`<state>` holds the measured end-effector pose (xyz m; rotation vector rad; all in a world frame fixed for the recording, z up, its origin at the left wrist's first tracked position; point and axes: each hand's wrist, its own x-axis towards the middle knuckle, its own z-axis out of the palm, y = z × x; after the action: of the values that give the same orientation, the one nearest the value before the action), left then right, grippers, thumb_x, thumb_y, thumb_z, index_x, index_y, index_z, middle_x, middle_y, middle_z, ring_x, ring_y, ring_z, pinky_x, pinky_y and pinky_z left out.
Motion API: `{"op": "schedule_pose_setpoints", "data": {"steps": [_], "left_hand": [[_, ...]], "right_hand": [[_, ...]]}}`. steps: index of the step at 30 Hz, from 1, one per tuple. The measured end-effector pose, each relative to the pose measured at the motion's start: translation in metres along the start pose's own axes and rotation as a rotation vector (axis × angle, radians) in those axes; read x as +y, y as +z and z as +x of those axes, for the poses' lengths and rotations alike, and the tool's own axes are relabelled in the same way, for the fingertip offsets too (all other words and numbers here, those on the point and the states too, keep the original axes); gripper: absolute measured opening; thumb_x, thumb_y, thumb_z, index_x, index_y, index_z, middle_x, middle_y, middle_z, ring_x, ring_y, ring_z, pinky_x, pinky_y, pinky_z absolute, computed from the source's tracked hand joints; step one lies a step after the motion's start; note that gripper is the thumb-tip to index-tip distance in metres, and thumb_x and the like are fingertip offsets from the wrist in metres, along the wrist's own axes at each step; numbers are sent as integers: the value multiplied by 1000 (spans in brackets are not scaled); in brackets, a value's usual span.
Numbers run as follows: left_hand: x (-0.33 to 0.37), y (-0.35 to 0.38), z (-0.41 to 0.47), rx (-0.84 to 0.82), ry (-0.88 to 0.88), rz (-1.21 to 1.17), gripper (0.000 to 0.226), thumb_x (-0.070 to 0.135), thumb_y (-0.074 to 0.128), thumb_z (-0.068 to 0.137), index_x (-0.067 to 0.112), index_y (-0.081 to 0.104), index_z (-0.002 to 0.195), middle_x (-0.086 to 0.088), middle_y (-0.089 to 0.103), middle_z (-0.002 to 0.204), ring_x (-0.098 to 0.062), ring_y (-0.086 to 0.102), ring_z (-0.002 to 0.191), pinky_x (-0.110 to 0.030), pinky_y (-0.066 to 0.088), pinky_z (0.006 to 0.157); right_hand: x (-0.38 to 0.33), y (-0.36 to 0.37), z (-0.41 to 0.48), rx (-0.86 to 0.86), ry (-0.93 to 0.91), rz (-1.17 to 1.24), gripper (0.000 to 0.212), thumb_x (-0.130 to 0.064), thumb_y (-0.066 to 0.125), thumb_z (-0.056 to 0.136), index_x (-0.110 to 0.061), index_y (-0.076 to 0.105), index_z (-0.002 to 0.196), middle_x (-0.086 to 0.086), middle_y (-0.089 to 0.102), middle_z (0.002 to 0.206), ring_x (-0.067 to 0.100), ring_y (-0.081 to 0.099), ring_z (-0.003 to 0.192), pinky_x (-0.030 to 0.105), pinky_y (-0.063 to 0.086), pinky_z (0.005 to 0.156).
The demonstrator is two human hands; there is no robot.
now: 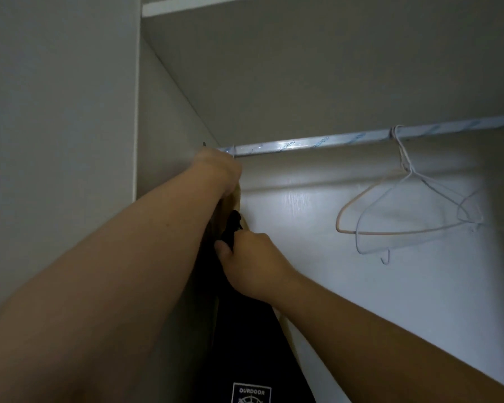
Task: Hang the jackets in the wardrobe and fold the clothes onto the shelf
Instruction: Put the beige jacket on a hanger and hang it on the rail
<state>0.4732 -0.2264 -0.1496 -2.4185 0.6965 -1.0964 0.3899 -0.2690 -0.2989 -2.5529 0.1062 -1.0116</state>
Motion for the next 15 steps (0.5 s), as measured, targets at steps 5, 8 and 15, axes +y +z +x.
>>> {"op": "schedule_pose_setpoints", "data": {"steps": [5, 8, 15], "left_hand": [[38, -41, -4, -16, 141, -340, 34, 20, 67, 89, 11, 66, 121, -5, 64, 113, -26, 63, 104, -37, 53, 96], [74, -62, -9, 140, 216, -658, 30, 15, 52, 91, 15, 70, 116, -5, 66, 121, -24, 63, 108, -39, 52, 98], [179, -92, -11, -211, 355, -1418, 58, 59, 39, 100, 6, 61, 107, -5, 73, 87, -14, 58, 54, -22, 41, 48]], "right_hand": [[46, -25, -26, 173, 56, 13, 75, -83, 12, 87, -29, 64, 90, -4, 69, 81, 14, 67, 75, 36, 55, 72], [78, -42, -45, 225, 96, -34, 70, -73, 20, 95, -26, 61, 126, -1, 71, 113, 17, 67, 98, 32, 52, 84], [119, -67, -94, 93, 148, -66, 41, -57, 40, 101, -33, 56, 130, -10, 66, 124, 7, 64, 102, 17, 47, 82]]}}
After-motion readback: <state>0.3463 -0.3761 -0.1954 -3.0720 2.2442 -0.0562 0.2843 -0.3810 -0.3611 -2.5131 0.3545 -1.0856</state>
